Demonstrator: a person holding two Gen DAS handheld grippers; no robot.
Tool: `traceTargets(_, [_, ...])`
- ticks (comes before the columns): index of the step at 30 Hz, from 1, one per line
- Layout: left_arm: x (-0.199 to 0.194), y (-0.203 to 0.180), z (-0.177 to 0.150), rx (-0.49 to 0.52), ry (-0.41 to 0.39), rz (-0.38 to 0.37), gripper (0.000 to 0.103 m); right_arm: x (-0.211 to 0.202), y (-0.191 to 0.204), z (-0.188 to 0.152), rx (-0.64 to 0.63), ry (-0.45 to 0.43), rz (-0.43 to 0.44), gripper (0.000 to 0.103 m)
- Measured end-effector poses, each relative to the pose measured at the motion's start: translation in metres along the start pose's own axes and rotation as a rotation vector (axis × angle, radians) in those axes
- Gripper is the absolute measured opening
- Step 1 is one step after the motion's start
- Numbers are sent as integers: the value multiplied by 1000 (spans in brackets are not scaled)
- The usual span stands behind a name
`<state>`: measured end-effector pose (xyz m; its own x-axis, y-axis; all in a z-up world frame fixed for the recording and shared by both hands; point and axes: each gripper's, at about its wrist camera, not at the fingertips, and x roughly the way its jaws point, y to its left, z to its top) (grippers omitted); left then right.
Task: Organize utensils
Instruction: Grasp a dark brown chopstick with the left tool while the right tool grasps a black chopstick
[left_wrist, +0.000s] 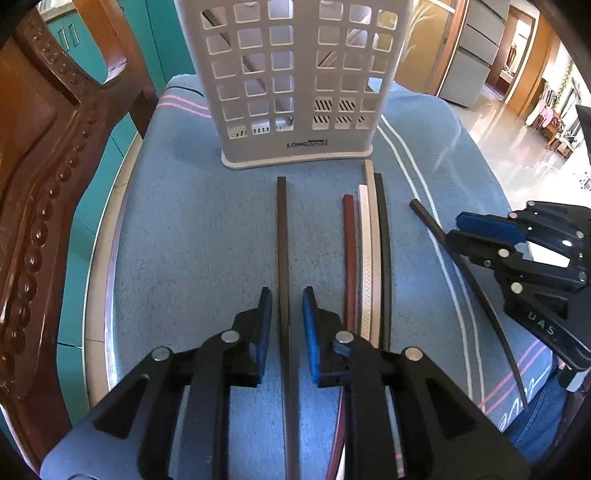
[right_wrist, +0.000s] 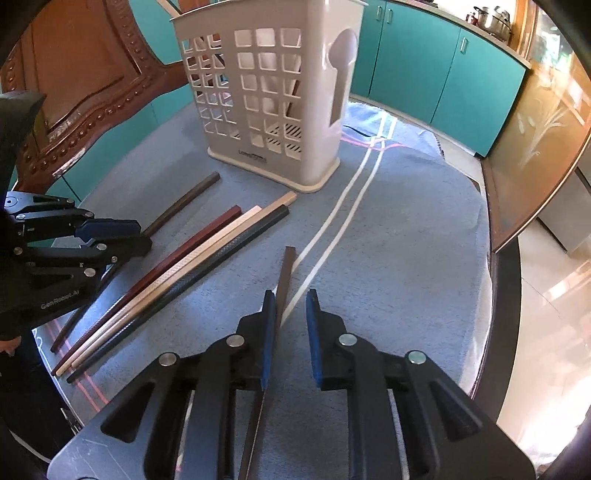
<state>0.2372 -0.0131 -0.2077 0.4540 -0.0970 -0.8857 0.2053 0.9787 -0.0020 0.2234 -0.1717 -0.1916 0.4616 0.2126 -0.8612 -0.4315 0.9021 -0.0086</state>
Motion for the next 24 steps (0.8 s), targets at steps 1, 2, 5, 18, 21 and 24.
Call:
traceTargets(1, [1,0,1,0,0,7,21,0,-1,-1,2,0,0,23])
traceTargets(2, [2,-3,1,-1,-1,10,23,0,-1,0,3,1,-1,25])
traceTargets(5, [6,0,4,-9,-1,21,28,0,0,0,1,-1,-5,27])
traceTargets(18, [18,16,17,-76,-17,51,44,11,26,-1,-30,16,-69,41])
traceTargets(21, [17,15,18,-75,-18,67,47,12,22,-2,7,20,-76,48])
traceTargets(24, [17,16,19,-76,-20,78,52,13,16,-2,40,25,-69,52])
